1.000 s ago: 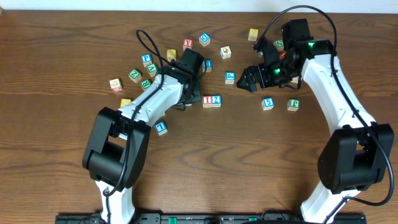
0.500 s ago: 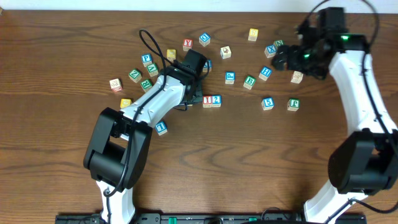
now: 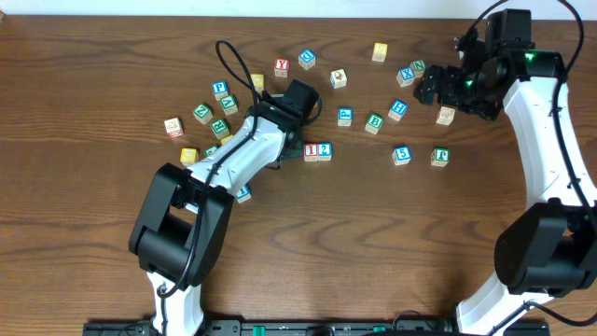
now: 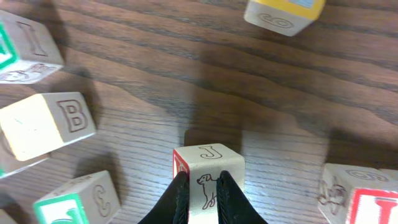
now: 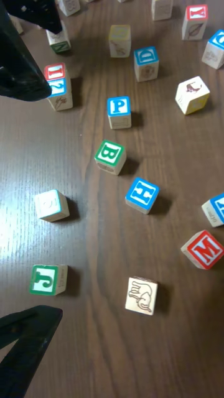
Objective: Spell out AI2
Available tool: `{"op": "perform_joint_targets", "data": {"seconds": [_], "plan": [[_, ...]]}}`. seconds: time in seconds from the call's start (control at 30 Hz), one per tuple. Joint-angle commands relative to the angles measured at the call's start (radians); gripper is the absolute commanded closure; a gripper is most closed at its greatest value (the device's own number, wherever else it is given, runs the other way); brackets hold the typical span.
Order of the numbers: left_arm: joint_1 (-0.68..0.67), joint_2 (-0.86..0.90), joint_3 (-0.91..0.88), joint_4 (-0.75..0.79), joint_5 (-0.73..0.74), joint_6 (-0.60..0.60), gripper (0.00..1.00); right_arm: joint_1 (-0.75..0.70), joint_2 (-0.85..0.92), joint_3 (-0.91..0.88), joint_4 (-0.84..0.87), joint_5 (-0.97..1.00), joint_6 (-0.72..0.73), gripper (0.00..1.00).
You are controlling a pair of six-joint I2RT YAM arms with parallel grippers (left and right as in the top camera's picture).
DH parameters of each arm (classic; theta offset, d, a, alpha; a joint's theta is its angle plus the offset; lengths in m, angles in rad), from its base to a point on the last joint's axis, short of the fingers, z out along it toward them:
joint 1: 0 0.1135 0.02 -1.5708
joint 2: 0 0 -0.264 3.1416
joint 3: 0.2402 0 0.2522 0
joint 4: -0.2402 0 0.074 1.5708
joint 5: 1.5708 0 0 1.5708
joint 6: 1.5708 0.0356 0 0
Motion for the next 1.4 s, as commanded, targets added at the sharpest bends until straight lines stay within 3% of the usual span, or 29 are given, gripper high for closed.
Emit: {"op": "perform_joint_targets", "data": {"seconds": [0.0,1.07,1.23,1.27,1.37], "plan": [[0.004,0.035,-0.022,-0.018,-0.047,-0.005,0.86,0.005,-0.019,0.018,-0.006,-0.003,0.013,0.01],[-0.091,0.077,-0.022,-0.009,-0.004,-0.033,0.86,0.005,-0.019,0.018,-0.008,-0.003,0.009,0.01],[-0.09,0.077,-0.022,-0.002,-0.004,-0.044,0.83,0.005,-0.019,0.018,-0.013,-0.003,0.002,0.01],[-0.088,0.077,-0.022,0.002,-0.005,-0.043,0.76,0.005,-0.019,0.018,-0.013,-0.003,0.002,0.01],[-0.078,0.074,-0.009,0.003,-0.004,-0.043,0.72,0.005,-0.019,0.018,-0.012,-0.003,0.001,0.01]]}}
